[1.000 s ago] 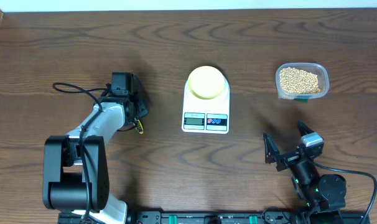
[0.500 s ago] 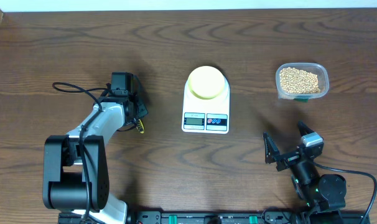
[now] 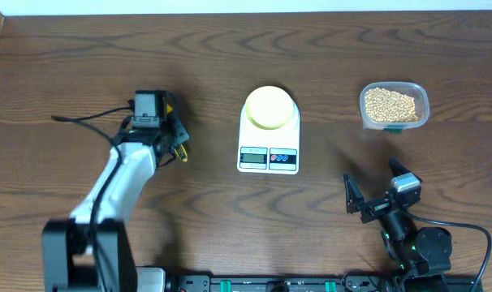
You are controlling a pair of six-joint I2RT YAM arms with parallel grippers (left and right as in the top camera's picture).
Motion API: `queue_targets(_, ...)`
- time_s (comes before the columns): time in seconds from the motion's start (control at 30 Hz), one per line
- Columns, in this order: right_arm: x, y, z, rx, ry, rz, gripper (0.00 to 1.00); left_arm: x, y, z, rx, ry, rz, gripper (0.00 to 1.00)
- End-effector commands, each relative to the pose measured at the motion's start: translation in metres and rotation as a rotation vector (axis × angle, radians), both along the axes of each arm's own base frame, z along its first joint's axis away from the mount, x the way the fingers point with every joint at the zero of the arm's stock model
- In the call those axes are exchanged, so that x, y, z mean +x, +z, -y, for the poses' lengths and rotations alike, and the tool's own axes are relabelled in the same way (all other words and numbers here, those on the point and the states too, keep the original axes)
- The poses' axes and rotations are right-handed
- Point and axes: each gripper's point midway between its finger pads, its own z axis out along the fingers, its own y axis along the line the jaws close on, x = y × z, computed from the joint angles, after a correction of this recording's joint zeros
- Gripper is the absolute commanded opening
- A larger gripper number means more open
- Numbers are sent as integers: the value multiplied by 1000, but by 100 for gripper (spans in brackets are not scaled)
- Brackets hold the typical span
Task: Scoop item into bowl and weigh 50g on scale
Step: 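Lift the yellow scoop with the left gripper toward the right gripper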
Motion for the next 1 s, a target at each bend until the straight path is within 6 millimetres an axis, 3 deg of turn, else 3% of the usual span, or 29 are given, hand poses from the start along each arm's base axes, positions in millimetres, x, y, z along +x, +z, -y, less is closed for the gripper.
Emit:
queue_targets(0.0, 2, 3, 6, -11, -34, 18, 99, 5, 35, 15, -121, 10, 103, 15)
queue_targets(0.3, -5, 51, -4, 75, 35, 172, 99, 8, 105, 45, -333, -55, 296, 15)
queue_targets(0.47, -12, 110, -3, 107, 38, 204, 99, 14, 152, 69, -460, -163, 444, 15)
queue_targets(0.6, 2, 154, -14, 81, 86, 82, 99, 17, 181, 82, -688, -86, 470, 15)
queue_targets(0.7, 26, 181, -38, 64, 207, -75, 99, 18, 185, 86, -877, 68, 398, 10)
queue_targets(0.83, 52, 200, -60, 77, 327, -212, 99, 13, 187, 98, -1044, 178, 292, 9)
queue_targets(0.97, 60, 205, -93, 142, 547, -263, 99, 8, 187, 113, -1106, 207, 233, 8)
